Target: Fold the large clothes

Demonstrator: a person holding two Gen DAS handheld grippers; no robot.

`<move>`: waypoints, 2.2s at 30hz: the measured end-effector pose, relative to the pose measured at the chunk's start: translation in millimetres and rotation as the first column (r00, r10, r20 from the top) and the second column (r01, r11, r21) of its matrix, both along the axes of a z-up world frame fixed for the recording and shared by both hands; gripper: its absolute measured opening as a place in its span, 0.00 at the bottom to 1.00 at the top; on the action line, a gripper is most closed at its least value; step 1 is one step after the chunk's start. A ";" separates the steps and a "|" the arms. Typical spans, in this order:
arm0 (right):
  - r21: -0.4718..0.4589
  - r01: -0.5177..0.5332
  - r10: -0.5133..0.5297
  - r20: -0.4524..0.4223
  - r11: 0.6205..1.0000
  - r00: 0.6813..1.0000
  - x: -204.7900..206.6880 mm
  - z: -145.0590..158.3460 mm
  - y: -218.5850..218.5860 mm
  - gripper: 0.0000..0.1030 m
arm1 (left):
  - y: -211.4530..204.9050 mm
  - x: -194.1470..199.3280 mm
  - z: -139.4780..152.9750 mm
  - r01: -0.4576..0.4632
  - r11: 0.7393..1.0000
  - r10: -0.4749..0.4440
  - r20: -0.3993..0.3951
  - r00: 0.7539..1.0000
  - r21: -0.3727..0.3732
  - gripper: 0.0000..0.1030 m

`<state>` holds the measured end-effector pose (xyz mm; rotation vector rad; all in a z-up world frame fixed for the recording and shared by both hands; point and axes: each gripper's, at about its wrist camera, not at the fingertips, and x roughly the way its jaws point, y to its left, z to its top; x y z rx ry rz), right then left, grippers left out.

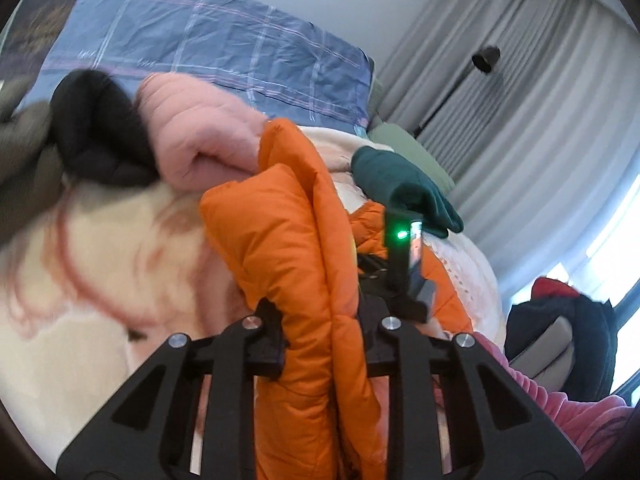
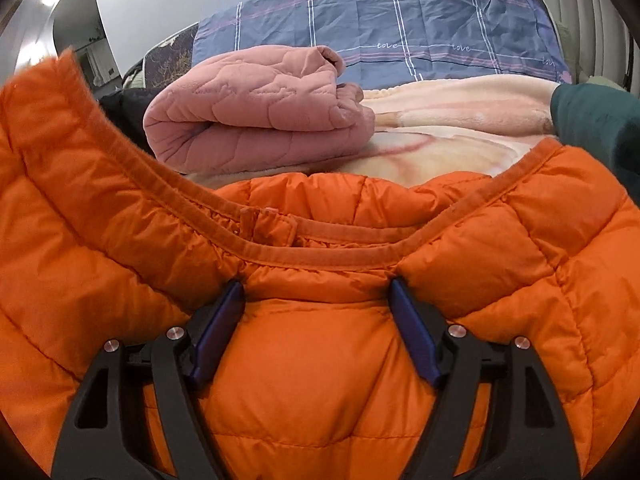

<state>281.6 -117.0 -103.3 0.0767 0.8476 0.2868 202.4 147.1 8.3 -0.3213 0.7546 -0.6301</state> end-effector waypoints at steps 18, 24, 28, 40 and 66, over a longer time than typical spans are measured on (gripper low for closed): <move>0.072 -0.022 0.021 0.010 0.997 1.000 -2.9 3.2 -6.2 0.76 | -52.4 -2.1 33.8 -0.018 0.932 0.027 -0.018 0.999 0.361 0.22; 0.089 -0.027 0.026 0.011 0.996 1.000 -2.8 4.1 -9.2 0.76 | -70.9 -6.4 41.5 -0.011 0.884 0.005 0.013 1.000 0.467 0.22; 0.093 -0.028 0.028 0.011 0.995 1.000 -3.4 4.4 -10.1 0.76 | -84.6 -6.8 44.0 -0.008 0.854 -0.007 0.028 1.000 0.520 0.22; 0.131 -0.020 0.018 0.020 0.991 1.000 -7.0 11.1 -15.5 0.75 | -136.7 4.1 51.0 0.047 0.880 -0.031 -0.043 0.999 0.473 0.19; 0.363 -0.107 0.139 -0.064 0.926 0.988 -131.0 37.7 -92.9 0.28 | -188.3 22.2 74.1 0.041 0.919 0.004 -0.112 0.994 0.391 0.16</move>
